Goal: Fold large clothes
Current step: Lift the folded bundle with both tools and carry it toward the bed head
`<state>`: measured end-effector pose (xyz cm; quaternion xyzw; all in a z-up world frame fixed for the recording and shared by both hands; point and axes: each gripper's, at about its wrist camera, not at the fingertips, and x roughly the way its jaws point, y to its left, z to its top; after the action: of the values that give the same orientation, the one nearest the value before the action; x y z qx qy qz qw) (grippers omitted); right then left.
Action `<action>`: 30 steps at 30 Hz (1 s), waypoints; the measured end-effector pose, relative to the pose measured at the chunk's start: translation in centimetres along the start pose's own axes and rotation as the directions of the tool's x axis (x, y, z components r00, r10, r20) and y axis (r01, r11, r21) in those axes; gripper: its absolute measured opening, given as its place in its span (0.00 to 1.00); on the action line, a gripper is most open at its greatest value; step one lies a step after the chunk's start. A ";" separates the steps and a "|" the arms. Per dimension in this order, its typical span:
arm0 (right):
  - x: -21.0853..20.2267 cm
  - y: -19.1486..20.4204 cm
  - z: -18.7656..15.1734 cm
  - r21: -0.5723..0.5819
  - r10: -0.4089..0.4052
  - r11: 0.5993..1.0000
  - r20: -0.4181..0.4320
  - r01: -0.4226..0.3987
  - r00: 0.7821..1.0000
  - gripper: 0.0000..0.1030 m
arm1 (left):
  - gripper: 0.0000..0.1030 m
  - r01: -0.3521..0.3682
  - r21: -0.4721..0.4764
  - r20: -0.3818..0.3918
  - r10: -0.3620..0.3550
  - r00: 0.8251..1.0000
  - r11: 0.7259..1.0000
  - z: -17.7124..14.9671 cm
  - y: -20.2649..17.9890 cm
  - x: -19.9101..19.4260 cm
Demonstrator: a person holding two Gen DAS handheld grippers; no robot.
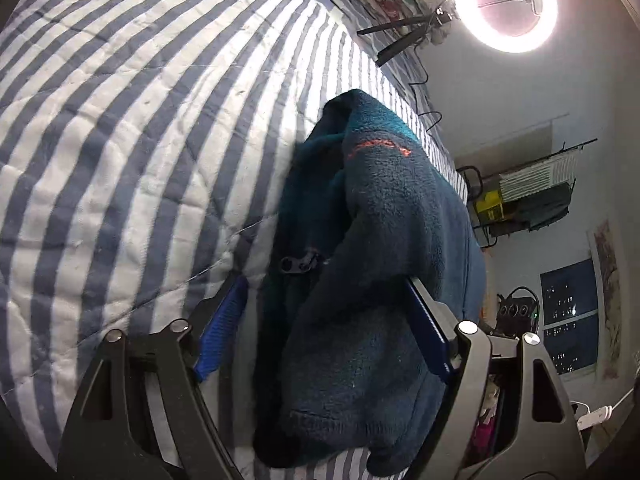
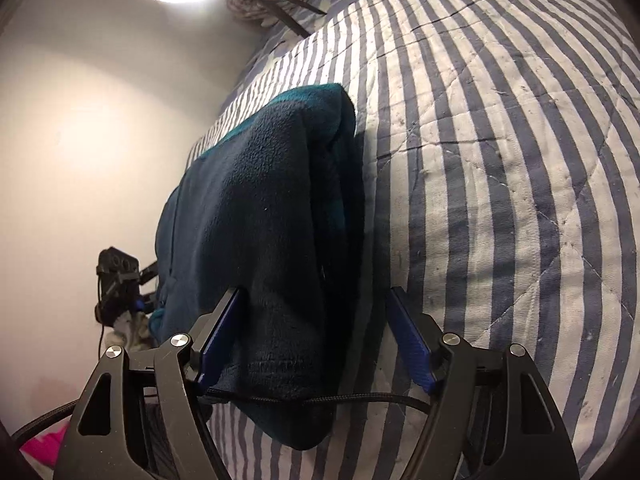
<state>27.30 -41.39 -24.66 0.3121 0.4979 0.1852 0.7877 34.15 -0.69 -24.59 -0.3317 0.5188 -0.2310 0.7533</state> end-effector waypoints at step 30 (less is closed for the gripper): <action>1.4 6.3 -2.1 -0.106 -0.150 0.982 0.044 0.154 0.988 0.29 | 0.32 -0.106 0.121 0.040 0.102 0.994 0.987 -1.5 -3.9 0.5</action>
<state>26.11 -35.25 -21.95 0.2331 0.4951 0.1458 0.8242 32.91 -4.06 -22.43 -0.2613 0.5073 -0.2171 0.7920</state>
